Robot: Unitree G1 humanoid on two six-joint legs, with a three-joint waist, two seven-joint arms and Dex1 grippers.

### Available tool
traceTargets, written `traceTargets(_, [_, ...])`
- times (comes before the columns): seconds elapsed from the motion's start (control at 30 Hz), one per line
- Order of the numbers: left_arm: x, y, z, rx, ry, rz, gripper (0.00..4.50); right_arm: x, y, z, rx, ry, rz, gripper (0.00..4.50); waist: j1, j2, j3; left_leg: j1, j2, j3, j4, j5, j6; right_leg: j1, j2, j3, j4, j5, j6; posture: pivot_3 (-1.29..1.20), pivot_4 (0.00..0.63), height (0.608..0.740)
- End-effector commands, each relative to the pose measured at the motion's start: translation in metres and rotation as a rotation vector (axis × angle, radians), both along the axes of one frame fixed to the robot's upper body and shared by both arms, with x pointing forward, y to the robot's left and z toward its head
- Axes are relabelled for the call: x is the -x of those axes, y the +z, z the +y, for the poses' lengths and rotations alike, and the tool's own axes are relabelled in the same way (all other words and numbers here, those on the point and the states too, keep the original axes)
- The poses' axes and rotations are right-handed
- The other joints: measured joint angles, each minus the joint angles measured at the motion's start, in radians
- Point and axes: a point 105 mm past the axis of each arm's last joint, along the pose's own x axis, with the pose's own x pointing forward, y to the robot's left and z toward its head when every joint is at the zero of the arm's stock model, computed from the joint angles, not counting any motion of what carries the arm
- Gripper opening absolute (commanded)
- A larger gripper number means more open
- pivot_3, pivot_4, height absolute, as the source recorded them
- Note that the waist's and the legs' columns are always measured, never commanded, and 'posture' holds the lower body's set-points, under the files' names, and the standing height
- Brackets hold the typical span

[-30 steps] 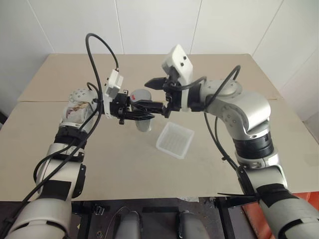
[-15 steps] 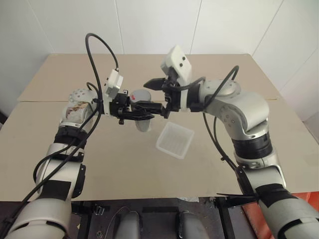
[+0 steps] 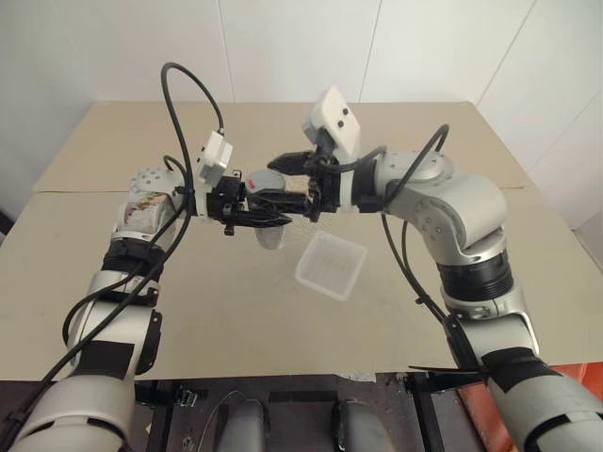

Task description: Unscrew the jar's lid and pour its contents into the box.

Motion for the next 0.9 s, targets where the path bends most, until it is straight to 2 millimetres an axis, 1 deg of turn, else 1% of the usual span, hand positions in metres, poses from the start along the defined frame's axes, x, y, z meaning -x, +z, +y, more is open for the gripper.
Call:
traceTargets(0.03, [0.0, 0.02, 0.0, 0.005, -0.008, -0.072, 1.99, 0.005, 0.012, 0.001, -0.018, 0.021, -0.05, 2.77, 0.0, 0.0, 0.0, 0.0, 0.0, 0.0, 0.0, 0.0, 0.0, 0.0, 0.0, 0.0, 0.0, 0.0, 0.0, 0.0, 0.15, 0.74])
traceTargets(0.17, [-0.001, 0.021, -0.001, 0.008, -0.006, -0.076, 1.99, 0.003, 0.014, 0.0, -0.028, 0.011, -0.047, 2.77, 0.0, 0.0, 0.0, 0.0, 0.0, 0.0, 0.0, 0.0, 0.0, 0.0, 0.0, 0.0, 0.0, 0.0, 0.0, 0.0, 0.15, 0.74])
traceTargets(0.27, [0.0, 0.018, -0.002, 0.005, -0.012, -0.071, 1.99, 0.005, 0.021, 0.0, -0.059, 0.019, -0.027, 2.77, 0.0, 0.0, 0.0, 0.0, 0.0, 0.0, 0.0, 0.0, 0.0, 0.0, 0.0, 0.0, 0.0, 0.0, 0.0, 0.0, 0.15, 0.74])
traceTargets(0.4, [0.0, 0.01, -0.002, -0.018, -0.011, -0.066, 1.99, 0.004, 0.037, -0.008, -0.112, 0.017, -0.001, 2.77, 0.0, 0.0, 0.0, 0.0, 0.0, 0.0, 0.0, 0.0, 0.0, 0.0, 0.0, 0.0, 0.0, 0.0, 0.0, 0.0, 0.15, 0.74])
traceTargets(0.57, [0.0, 0.008, -0.003, -0.016, -0.014, -0.065, 1.99, 0.005, 0.054, -0.023, -0.187, 0.011, 0.034, 2.77, 0.001, 0.0, 0.0, 0.0, 0.0, 0.0, 0.0, 0.0, 0.0, 0.0, 0.0, 0.0, 0.0, 0.0, 0.0, 0.0, 0.15, 0.74])
traceTargets(0.63, [0.0, 0.008, -0.003, -0.015, -0.015, -0.064, 1.99, 0.0, 0.059, -0.037, -0.219, -0.039, 0.014, 2.77, 0.003, 0.0, 0.0, 0.0, 0.0, 0.0, 0.0, 0.0, 0.0, 0.0, 0.0, 0.0, 0.0, 0.0, 0.0, 0.0, 0.15, 0.74])
traceTargets(0.7, [0.0, 0.008, -0.002, -0.011, -0.013, -0.062, 1.99, -0.008, 0.058, -0.054, -0.224, -0.124, -0.007, 2.77, 0.005, 0.0, 0.0, 0.0, 0.0, 0.0, 0.0, 0.0, 0.0, 0.001, 0.0, 0.0, 0.0, 0.0, 0.0, 0.0, 0.15, 0.74])
traceTargets(0.77, [0.0, 0.009, -0.001, -0.007, -0.007, -0.066, 1.99, -0.019, 0.042, -0.083, -0.195, -0.255, -0.026, 2.77, 0.008, 0.0, 0.0, 0.0, 0.0, 0.0, 0.0, 0.0, 0.0, 0.001, 0.0, -0.001, 0.0, 0.0, 0.0, 0.0, 0.15, 0.74])
traceTargets(0.8, [0.0, 0.01, 0.0, -0.003, -0.004, -0.066, 1.99, -0.023, 0.031, -0.099, -0.182, -0.323, -0.013, 2.77, 0.009, 0.0, 0.0, 0.0, 0.0, -0.001, 0.0, 0.0, 0.0, 0.001, 0.0, -0.001, -0.001, 0.0, 0.0, 0.0, 0.15, 0.74])
traceTargets(0.83, [0.0, 0.01, 0.001, 0.0, -0.002, -0.066, 1.99, -0.026, 0.016, -0.116, -0.163, -0.393, 0.001, 2.77, 0.012, 0.0, 0.0, -0.001, 0.0, -0.001, 0.0, 0.0, 0.0, 0.001, -0.001, -0.001, -0.001, 0.0, 0.0, 0.0, 0.15, 0.74])
traceTargets(0.87, [0.0, 0.011, 0.002, 0.003, 0.0, -0.066, 1.99, -0.026, 0.004, -0.13, -0.14, -0.444, 0.01, 2.77, 0.015, 0.0, 0.0, -0.001, -0.001, -0.001, 0.0, 0.0, 0.0, 0.001, -0.001, -0.001, -0.002, 0.0, 0.0, 0.0, 0.15, 0.74])
traceTargets(0.9, [0.001, 0.01, 0.003, 0.005, 0.002, -0.066, 1.99, -0.026, -0.013, -0.148, -0.111, -0.516, 0.024, 2.77, 0.014, 0.0, 0.0, -0.001, -0.001, -0.001, 0.0, 0.0, 0.0, 0.002, -0.001, -0.001, -0.002, 0.0, 0.0, 0.0, 0.15, 0.74])
